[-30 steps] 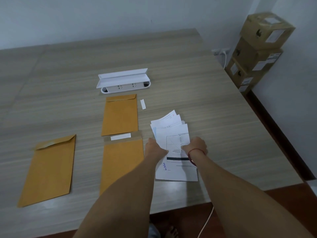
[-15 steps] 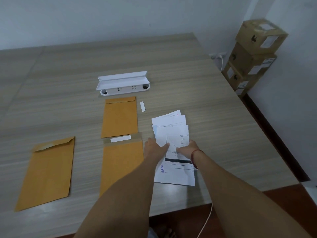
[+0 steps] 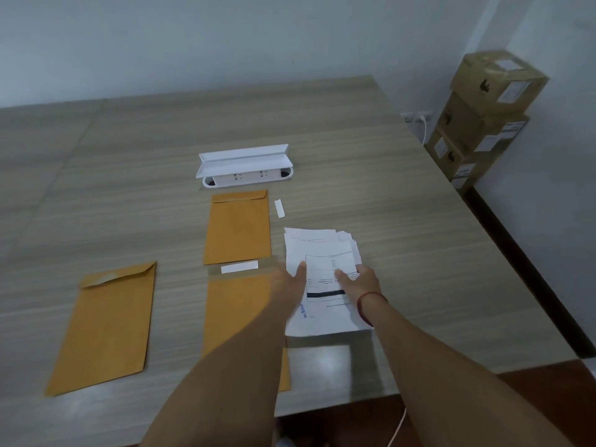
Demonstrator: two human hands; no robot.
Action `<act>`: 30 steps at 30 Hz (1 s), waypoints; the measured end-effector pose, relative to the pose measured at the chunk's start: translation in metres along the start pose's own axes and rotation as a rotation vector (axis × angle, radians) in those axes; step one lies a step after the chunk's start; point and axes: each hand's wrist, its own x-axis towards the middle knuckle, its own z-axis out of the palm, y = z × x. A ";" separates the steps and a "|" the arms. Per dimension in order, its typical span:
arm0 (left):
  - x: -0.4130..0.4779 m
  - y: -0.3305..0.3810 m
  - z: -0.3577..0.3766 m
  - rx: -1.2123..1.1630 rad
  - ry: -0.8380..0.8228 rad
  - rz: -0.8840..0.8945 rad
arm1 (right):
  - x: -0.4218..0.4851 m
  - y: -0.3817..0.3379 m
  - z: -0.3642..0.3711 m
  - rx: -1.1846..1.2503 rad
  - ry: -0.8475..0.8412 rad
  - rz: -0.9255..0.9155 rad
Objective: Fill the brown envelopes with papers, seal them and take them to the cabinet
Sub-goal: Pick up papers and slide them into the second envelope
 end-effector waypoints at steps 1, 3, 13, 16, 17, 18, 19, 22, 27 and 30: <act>0.000 -0.002 -0.001 -0.030 -0.019 -0.010 | -0.001 -0.001 0.003 -0.018 -0.005 -0.006; -0.002 -0.002 -0.007 -0.052 -0.037 -0.010 | -0.003 -0.006 0.008 -0.002 -0.039 -0.005; 0.000 -0.001 -0.025 -0.098 -0.010 0.044 | -0.009 -0.019 0.018 0.057 -0.213 -0.002; 0.003 -0.003 -0.027 -0.096 -0.027 0.014 | -0.008 -0.017 0.020 -0.014 -0.219 0.019; 0.003 -0.003 -0.027 -0.104 -0.027 0.012 | -0.007 -0.017 0.021 -0.030 -0.201 0.023; 0.003 -0.003 -0.026 -0.104 -0.024 0.010 | -0.007 -0.016 0.023 -0.039 -0.175 0.027; 0.004 -0.004 -0.025 -0.092 -0.026 0.008 | -0.005 -0.016 0.025 -0.049 -0.139 0.034; 0.003 -0.002 -0.015 -0.065 -0.056 -0.012 | 0.003 -0.013 0.024 -0.142 -0.020 0.060; 0.000 0.002 0.004 -0.044 -0.109 -0.029 | 0.019 0.000 0.014 -0.446 0.030 0.095; 0.004 -0.003 0.015 -0.016 -0.119 -0.068 | 0.018 0.005 0.011 -0.468 0.042 0.103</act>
